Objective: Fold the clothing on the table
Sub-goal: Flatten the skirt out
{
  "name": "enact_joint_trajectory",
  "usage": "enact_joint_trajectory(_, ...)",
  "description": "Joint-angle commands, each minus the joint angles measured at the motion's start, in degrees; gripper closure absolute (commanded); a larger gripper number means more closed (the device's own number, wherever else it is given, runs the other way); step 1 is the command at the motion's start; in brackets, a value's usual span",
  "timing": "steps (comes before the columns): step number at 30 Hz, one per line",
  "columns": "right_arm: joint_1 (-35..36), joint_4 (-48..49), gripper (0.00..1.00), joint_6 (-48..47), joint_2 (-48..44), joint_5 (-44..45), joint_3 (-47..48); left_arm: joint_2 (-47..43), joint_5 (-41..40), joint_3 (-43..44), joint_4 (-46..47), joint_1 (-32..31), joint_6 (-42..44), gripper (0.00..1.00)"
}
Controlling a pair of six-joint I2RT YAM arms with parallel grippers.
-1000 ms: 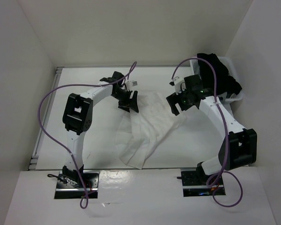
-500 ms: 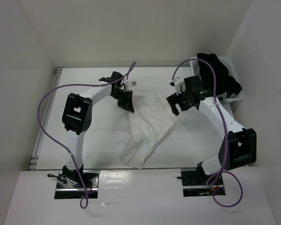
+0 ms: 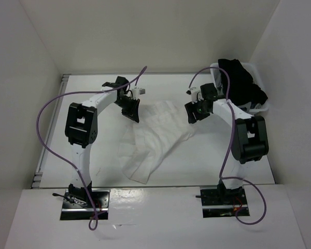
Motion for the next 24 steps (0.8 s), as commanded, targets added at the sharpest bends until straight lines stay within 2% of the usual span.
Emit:
enact_joint_trajectory(1,-0.1,4.6,0.39,-0.4,3.4,-4.7,4.4,-3.4,-0.9,-1.2,-2.0,-0.3,5.9,0.98)
enact_joint_trajectory(9,-2.8,8.2,0.38,-0.4,10.6,-12.1,9.9,-6.2,-4.6,-5.4,-0.8,-0.3,7.7,0.98)
enact_joint_trajectory(17,-4.3,6.8,0.36,-1.0,19.4,-17.9,18.4,-6.8,-5.6,-6.5,-0.3,-0.3,7.7,0.98)
enact_joint_trajectory(24,-4.3,4.9,0.35,-2.0,22.5,-23.2,20.0,-6.8,-6.1,-6.5,-0.3,-0.8,7.7,0.98)
